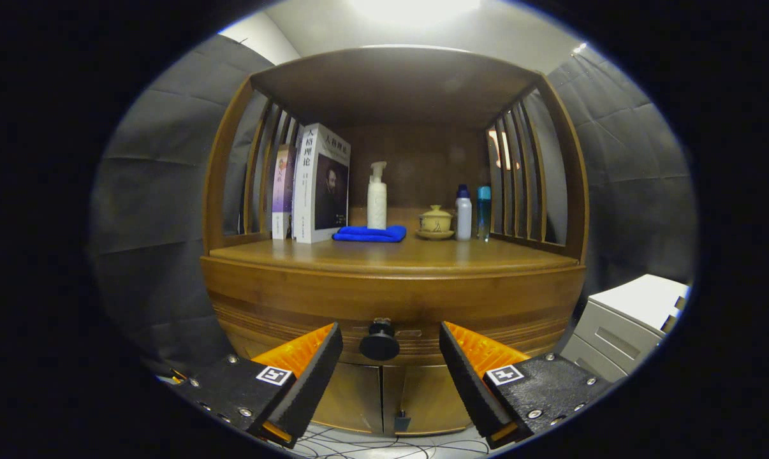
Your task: Pull open the drawer, take out the items inside it, and place them on the countertop above the cabinet.
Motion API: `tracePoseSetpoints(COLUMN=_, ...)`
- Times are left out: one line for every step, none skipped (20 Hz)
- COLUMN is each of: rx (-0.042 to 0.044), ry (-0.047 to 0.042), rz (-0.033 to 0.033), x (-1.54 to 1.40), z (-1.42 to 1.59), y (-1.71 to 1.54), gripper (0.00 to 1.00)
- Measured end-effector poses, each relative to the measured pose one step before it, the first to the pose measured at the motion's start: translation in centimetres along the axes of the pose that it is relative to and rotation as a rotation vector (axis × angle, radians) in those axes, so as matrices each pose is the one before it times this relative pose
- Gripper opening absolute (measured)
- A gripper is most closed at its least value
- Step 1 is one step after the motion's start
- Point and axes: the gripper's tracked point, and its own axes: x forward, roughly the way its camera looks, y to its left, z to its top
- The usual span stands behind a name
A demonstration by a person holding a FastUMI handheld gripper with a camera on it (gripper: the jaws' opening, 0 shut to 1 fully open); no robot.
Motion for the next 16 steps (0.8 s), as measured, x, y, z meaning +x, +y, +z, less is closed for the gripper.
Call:
tracePoseSetpoints(rx=0.00030, ry=0.01357, rz=0.01182, x=0.372, z=-0.438, y=0.246, gripper=0.94)
tracePoseSetpoints(rx=0.00124, ry=0.01362, rz=0.00400, x=0.456, z=-0.522, y=0.107, gripper=0.94)
tracePoseSetpoints(rx=-0.00111, ry=0.01150, rz=0.00466, x=0.341, z=-0.257, y=0.160, gripper=0.93)
tracePoseSetpoints(rx=-0.00058, ry=0.01147, rz=0.00298, x=0.246, z=-0.402, y=0.216, gripper=0.90)
tracePoseSetpoints(rx=-0.00310, ry=0.00605, rz=0.00082, x=0.410, z=-0.117, y=0.001, gripper=0.87)
tracePoseSetpoints(rx=-0.00537, ry=0.00449, rz=-0.00043, x=0.299, z=-0.212, y=-0.019, gripper=0.85)
tracePoseSetpoints(rx=-0.00681, ry=0.00804, rz=-0.00343, x=0.316, z=-0.067, y=-0.096, gripper=0.82)
tracePoseSetpoints(rx=-0.00522, ry=0.00532, rz=-0.00369, x=0.278, z=-0.143, y=-0.010, gripper=0.80)
tracePoseSetpoints(rx=-0.00391, ry=0.00380, rz=-0.00290, x=0.178, z=-0.002, y=-0.026, gripper=0.77)
tracePoseSetpoints(rx=-0.00330, ry=0.00359, rz=-0.00083, x=0.318, z=-0.096, y=0.003, gripper=0.75)
tracePoseSetpoints(rx=0.00029, ry=0.00364, rz=0.00567, x=0.301, z=0.005, y=0.118, gripper=0.73)
tracePoseSetpoints(rx=-0.00240, ry=0.00290, rz=0.00584, x=0.196, z=-0.082, y=0.145, gripper=0.70)
tracePoseSetpoints(rx=-0.00332, ry=0.00254, rz=0.00821, x=0.199, z=0.005, y=0.193, gripper=0.66)
tracePoseSetpoints(rx=-0.00632, ry=0.00260, rz=0.00910, x=0.195, z=-0.061, y=0.270, gripper=0.62)
tracePoseSetpoints(rx=-0.01396, ry=0.00360, rz=-0.00105, x=0.204, z=0.052, y=0.100, gripper=0.58)
tracePoseSetpoints(rx=-0.01778, ry=0.00642, rz=-0.00062, x=0.204, z=-0.161, y=0.026, gripper=0.54)
